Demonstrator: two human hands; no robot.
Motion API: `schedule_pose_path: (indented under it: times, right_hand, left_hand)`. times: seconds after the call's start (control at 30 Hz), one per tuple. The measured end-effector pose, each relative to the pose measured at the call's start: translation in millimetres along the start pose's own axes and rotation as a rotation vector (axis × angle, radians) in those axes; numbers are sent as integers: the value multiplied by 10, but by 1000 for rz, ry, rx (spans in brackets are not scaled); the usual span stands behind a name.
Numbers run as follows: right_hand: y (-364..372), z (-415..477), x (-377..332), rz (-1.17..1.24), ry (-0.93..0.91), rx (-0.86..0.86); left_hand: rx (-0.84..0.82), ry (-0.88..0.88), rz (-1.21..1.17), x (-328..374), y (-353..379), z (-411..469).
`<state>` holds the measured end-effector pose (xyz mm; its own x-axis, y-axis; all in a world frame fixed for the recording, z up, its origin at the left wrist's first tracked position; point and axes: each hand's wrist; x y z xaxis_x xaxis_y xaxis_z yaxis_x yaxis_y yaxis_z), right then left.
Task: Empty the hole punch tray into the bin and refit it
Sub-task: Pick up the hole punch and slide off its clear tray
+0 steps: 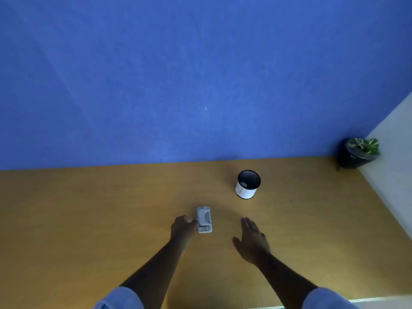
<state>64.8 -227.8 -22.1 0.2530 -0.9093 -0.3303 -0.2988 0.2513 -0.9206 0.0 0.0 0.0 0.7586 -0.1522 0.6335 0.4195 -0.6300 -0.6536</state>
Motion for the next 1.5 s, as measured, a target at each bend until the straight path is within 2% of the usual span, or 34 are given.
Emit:
schedule_pose_path:
  times: [0.13,0.23,0.47,0.77,0.93,1.07,1.13,1.23,1.3,1.37,1.5]
  right_hand:
    - [33,38,40,16,58,-100]
    - [113,9,50,-48,2,-162]
    - [123,-16,97,-54,-28,-169]
    - [128,-19,147,3,-31,-175]
    - [94,-6,105,92,27,-171]
    - [-78,50,-44,419,208,-123]
    - [-204,38,-187,761,366,-115]
    - [-359,-41,-361,1303,611,-270]
    - [-455,-117,-393,1597,613,-396]
    - [-529,-200,-424,1787,560,-528]
    - [-584,-328,-494,1877,521,-597]
  left_hand:
    - [10,-67,-76,63,40,42]
    - [33,-90,-108,152,88,86]
    - [-10,-92,-103,204,248,227]
    - [-68,-175,-221,214,266,196]
    - [-107,-139,-267,275,195,-10]
    - [-167,-107,-356,383,54,-237]
    - [-194,-75,-380,443,-34,-399]
    - [-227,-26,-416,519,-151,-661]
    - [-260,6,-435,557,-216,-833]
    - [-293,36,-440,591,-273,-979]
    - [-297,78,-412,638,-334,-1200]
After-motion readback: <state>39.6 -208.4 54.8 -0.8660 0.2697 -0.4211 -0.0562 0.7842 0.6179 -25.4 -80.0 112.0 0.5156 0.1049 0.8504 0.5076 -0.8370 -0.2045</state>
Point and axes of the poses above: each hand's wrist, its own z-axis towards the middle knuckle, its own y-axis out of the palm, x = y × z, and after that the axes turned 13 degrees about x, right-handed
